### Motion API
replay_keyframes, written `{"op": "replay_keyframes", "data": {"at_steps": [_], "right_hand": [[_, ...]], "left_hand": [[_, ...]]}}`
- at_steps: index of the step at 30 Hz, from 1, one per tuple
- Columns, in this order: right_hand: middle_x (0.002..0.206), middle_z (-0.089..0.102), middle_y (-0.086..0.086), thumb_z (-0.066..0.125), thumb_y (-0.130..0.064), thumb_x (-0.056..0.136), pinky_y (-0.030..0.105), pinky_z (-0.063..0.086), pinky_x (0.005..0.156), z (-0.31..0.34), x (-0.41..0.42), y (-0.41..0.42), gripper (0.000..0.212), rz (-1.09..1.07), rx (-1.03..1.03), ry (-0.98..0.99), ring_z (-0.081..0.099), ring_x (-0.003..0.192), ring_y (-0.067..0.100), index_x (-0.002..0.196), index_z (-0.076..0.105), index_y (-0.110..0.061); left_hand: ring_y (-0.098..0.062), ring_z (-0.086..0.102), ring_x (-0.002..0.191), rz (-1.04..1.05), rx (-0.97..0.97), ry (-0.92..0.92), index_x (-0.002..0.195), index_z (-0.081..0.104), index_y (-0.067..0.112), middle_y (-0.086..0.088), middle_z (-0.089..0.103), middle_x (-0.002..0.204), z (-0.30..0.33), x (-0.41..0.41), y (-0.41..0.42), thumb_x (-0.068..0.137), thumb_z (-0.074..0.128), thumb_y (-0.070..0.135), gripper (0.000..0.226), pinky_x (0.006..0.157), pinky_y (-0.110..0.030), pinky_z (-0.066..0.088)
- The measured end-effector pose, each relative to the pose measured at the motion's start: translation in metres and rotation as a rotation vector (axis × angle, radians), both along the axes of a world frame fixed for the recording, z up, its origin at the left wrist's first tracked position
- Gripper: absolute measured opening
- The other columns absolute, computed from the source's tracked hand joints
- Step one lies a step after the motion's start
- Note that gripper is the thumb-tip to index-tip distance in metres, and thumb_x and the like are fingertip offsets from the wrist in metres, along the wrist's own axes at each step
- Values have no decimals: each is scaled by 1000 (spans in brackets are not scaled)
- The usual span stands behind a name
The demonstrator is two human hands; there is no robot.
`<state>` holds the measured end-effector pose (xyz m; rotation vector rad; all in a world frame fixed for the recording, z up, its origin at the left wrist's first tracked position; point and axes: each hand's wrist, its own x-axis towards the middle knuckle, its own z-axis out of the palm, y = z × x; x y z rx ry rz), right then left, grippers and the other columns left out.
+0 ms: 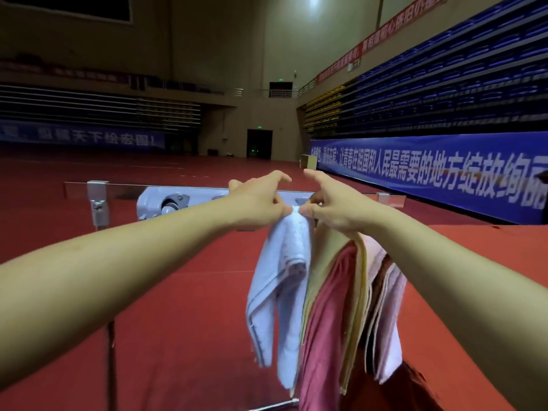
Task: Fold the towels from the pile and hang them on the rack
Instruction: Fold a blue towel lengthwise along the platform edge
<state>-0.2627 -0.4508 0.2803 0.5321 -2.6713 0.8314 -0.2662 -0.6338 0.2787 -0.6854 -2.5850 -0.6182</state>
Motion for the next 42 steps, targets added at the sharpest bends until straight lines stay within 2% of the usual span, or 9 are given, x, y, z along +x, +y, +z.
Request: {"op": "replay_keyframes", "data": {"at_steps": [3, 6, 11, 14, 17, 20, 27, 35, 42], "right_hand": [[99, 67, -5, 66, -26, 93, 32, 46, 89, -1, -11, -1, 82, -47, 88, 18, 63, 96, 18, 156, 13, -27], [102, 67, -7, 61, -26, 94, 44, 43, 99, -10, -15, -7, 77, -88, 171, 56, 59, 109, 23, 155, 15, -29], [93, 59, -22, 64, -26, 89, 44, 32, 97, -17, -4, -7, 77, -128, 204, 229, 54, 103, 17, 152, 21, -36], [78, 58, -29, 59, -19, 88, 48, 41, 99, -26, -1, -7, 76, -28, 221, 256, 59, 99, 17, 152, 23, -34], [85, 61, -26, 52, -13, 90, 51, 41, 100, -26, 1, -2, 75, -19, 202, 185, 60, 101, 17, 155, 17, -30], [91, 69, -22, 47, -11, 92, 46, 45, 94, -23, 4, 5, 73, -25, 144, 110, 56, 84, 11, 155, 14, -29], [94, 69, -14, 56, -16, 91, 22, 44, 74, -24, 33, 36, 58, -107, -125, 271, 62, 84, 5, 145, 37, -30], [94, 69, -9, 59, -12, 90, 37, 52, 87, -64, 119, 168, 41, -401, -311, 295, 64, 84, 10, 129, 53, -25], [89, 68, -10, 63, -11, 89, 17, 45, 76, -129, 262, 316, 36, -810, -300, 348, 61, 78, -1, 122, 59, -25]], "left_hand": [[-7, 58, 84, 52, -42, -11, 136, 39, 30, 16, 66, 75, -4, -10, 3, 92, 54, 33, 46, 91, -37, 25], [-15, 56, 100, 137, -137, 72, 134, 40, 32, 16, 66, 83, -16, -13, 5, 94, 52, 41, 43, 90, -36, 23], [-9, 48, 95, 156, -130, 324, 133, 39, 37, 21, 66, 87, -32, -11, 2, 88, 58, 40, 49, 91, -34, 21], [8, 46, 80, 79, -28, 211, 134, 42, 37, 24, 67, 79, -34, -14, 1, 87, 60, 31, 51, 90, -31, 22], [2, 58, 95, 55, -19, 57, 136, 43, 33, 22, 70, 81, -34, -15, -1, 87, 56, 25, 51, 93, -33, 24], [-6, 58, 104, 67, -88, 45, 139, 40, 32, 21, 70, 84, -31, -9, 0, 88, 52, 22, 53, 95, -35, 24], [-16, 58, 104, 192, -3, 256, 128, 46, 39, 21, 66, 106, 0, 18, 39, 87, 49, 11, 50, 76, -30, 36], [-19, 60, 111, -157, 182, 205, 121, 51, 39, 14, 66, 118, -36, 74, 197, 92, 48, 30, 30, 86, -37, 49], [-14, 62, 105, -607, 212, 22, 127, 41, 45, 28, 60, 115, -110, 150, 373, 92, 51, 27, 41, 86, -35, 43]]}}
